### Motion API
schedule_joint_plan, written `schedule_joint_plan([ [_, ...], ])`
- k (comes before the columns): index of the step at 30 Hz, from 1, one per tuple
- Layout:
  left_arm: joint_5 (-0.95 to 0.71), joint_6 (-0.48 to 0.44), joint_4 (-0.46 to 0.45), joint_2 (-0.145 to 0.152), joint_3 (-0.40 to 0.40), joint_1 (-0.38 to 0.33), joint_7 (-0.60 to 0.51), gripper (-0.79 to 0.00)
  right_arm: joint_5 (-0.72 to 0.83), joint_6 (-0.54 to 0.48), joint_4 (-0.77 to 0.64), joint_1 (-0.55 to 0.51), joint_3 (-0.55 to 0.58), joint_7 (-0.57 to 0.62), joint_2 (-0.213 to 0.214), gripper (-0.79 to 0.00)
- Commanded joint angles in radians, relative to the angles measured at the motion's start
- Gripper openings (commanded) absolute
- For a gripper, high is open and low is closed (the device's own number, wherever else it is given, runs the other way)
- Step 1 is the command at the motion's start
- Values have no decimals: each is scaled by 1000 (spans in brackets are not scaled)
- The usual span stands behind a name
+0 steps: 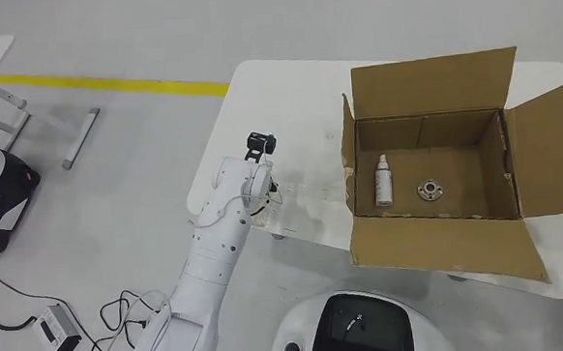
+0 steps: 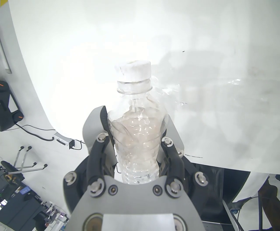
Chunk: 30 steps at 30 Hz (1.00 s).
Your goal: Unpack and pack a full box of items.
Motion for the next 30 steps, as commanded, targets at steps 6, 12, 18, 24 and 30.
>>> schedule_joint_plan([
  [6,-4,3,37,-1,19,-15,8,-560,-10,2,3,2,1,7,-3,0],
  [12,-7,5,60,-2,33,-27,13,-243,-18,6,5,6,1,7,-5,0],
  [18,-12,9,72,-1,39,-37,19,0,-23,7,7,9,1,10,-7,0],
  [24,-14,6,40,1,38,-38,8,0,-22,7,9,15,-4,15,-10,0],
  [30,-22,-19,-125,8,26,0,-37,0,-18,14,6,36,-12,18,-12,0],
])
